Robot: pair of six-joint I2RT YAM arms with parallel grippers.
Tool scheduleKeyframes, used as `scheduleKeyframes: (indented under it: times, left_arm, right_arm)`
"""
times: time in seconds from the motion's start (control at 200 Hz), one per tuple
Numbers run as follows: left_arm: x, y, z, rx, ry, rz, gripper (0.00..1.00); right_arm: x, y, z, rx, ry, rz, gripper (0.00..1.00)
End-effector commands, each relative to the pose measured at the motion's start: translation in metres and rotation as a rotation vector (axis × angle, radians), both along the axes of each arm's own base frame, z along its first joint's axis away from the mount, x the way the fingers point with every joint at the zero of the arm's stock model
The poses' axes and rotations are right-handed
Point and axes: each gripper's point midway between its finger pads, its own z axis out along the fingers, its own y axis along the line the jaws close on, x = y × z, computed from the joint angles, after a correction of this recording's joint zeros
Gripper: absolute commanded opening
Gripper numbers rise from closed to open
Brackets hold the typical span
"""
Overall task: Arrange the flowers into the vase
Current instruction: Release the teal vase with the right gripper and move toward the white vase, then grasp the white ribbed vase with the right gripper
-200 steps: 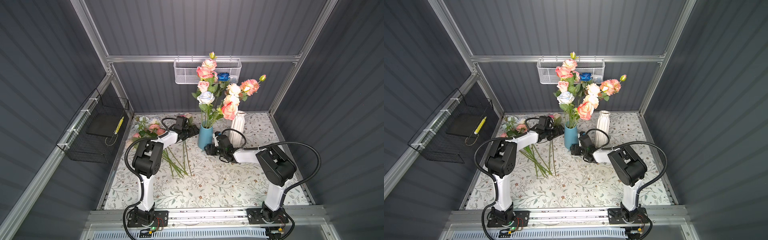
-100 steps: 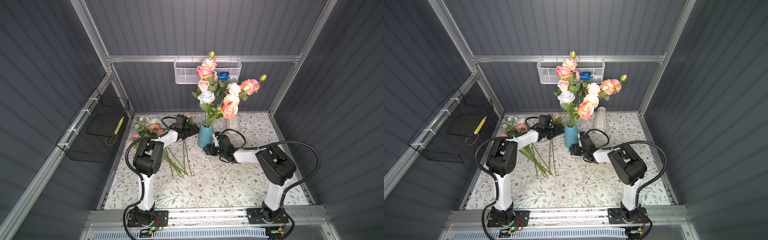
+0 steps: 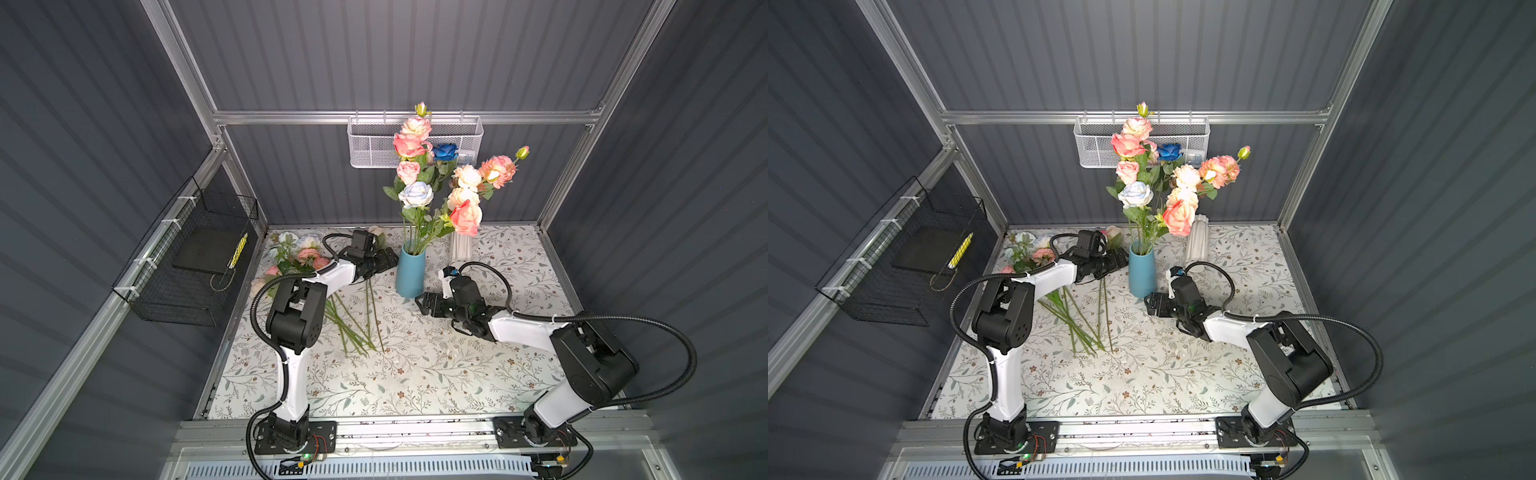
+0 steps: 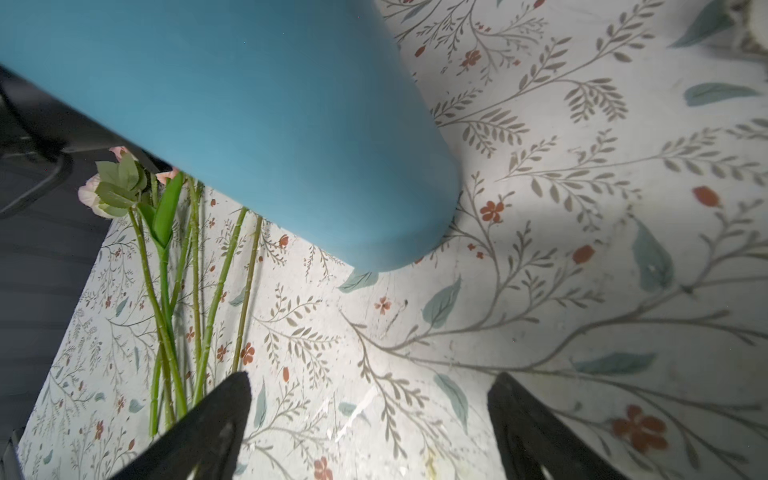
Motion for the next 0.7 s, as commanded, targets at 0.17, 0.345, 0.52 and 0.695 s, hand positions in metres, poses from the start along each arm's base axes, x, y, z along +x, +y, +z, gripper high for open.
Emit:
scheduleKeyframes:
  times: [0.17,0.345,0.52,0.695]
  left_arm:
    - [0.0,0.011,0.005,0.007,-0.003,0.019,0.96]
    - [0.002,0.025,0.019,0.009,-0.035,0.067,0.98]
    - [0.001,0.031,0.034,0.009,-0.063,0.078,1.0]
    - [-0.009,0.036,0.035,0.0,-0.057,0.086,1.0]
  right_arm:
    - [-0.008,-0.071,0.02,-0.033,-0.019,-0.198,0.95]
    - [0.01,-0.118,0.038,-0.034,-0.02,-0.327,0.99]
    - [0.038,-0.15,0.047,-0.008,0.016,-0.394,0.99]
    - [0.085,-0.171,0.043,-0.037,0.074,-0.425,0.99]
